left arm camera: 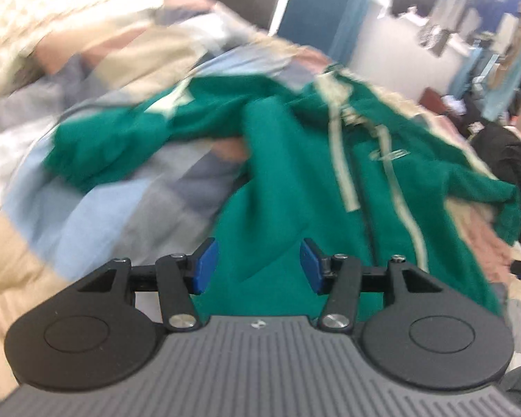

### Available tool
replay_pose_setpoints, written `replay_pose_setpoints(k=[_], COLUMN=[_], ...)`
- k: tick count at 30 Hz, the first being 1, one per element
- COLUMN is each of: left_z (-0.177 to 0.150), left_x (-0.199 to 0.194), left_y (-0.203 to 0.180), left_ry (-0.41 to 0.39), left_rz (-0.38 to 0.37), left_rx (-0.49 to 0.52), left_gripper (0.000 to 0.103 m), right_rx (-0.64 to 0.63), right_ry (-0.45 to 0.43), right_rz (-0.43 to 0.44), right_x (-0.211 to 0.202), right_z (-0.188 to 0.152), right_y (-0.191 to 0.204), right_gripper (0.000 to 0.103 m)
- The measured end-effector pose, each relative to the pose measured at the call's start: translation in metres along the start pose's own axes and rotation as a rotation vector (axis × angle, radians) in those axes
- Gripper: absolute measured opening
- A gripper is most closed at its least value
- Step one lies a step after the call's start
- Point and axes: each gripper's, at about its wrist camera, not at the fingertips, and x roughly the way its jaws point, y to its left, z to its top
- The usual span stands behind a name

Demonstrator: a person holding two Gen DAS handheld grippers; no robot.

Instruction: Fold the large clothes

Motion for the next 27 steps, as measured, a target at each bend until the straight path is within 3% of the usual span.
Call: replay_pose_setpoints(k=[7, 10, 17, 27], left_z=[0.008, 0.003, -0.017, -0.026], left_x=[0.037, 0.065, 0.139, 0.196], left_y=[-0.069, -0.079, -0.067, -0.057], left_ry=[-0.073, -0.068, -0.001, 0.018], left_rz=[-0.088, -0.131, -0.09, -0.022], left_rx=[0.078, 0.108, 0.084, 0.131], left_gripper=[0.058, 0.058, 0.058, 0.058], right_rx=[-0.097, -0.122, -0.22, -0.33], right_ry=[-0.086, -0.107, -0.132, -0.128], right_rz=[0.1, 0.103, 0.043, 0.016], right_x=[0.03, 0.054, 0.113, 0.16], right_z=[0.004, 0.003, -0.004, -0.004], right_y=[0.055, 0.068, 0.074, 0.084], right_gripper=[0.056, 0.056, 0.056, 0.056])
